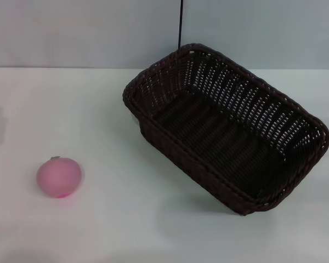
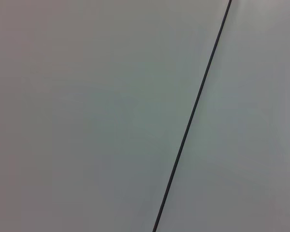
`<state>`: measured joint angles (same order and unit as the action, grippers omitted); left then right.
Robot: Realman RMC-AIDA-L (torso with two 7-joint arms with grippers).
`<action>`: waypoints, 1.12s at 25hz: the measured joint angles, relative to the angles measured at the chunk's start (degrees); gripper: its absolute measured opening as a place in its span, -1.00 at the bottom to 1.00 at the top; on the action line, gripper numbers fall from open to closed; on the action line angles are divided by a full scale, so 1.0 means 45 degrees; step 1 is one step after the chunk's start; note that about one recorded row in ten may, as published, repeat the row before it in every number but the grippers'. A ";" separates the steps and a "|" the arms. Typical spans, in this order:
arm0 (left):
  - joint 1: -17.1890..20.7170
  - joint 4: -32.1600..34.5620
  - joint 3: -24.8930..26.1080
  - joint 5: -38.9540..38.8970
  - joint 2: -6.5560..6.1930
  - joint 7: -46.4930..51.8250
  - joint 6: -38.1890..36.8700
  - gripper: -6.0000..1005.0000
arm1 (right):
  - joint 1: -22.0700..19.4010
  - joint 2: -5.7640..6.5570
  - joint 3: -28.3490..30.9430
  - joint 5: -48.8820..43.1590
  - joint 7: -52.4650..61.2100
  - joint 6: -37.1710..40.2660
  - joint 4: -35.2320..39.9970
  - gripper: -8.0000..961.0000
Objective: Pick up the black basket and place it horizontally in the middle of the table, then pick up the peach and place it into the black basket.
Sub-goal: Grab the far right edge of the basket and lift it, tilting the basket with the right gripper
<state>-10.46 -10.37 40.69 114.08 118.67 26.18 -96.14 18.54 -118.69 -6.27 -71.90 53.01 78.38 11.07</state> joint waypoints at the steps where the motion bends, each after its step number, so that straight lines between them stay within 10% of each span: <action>1: 0.0000 0.0000 0.0000 0.0000 0.0006 0.0001 0.0005 0.58 | -0.0001 -0.0013 0.0048 0.0123 -0.0001 0.0046 -0.0007 0.69; 15: -0.0113 0.0000 0.0066 0.0011 0.0016 -0.0088 0.0086 0.56 | -0.0003 0.0012 -0.0175 0.0372 0.0214 0.1001 0.0149 0.68; 22: -0.0022 -0.0084 -0.0012 0.0026 0.0015 0.0079 0.0547 0.56 | -0.0072 0.0150 -0.2509 -0.2275 0.4064 0.1442 0.4509 0.68; 28: -0.0030 0.0029 -0.0068 0.0080 -0.0033 0.1092 0.0923 0.56 | 0.0838 0.0836 -0.3227 -0.6371 0.9854 0.1709 0.9248 0.68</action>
<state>-10.59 -10.24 40.38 114.44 118.53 31.10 -91.99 22.32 -114.93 -20.79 -100.57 97.35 86.07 52.69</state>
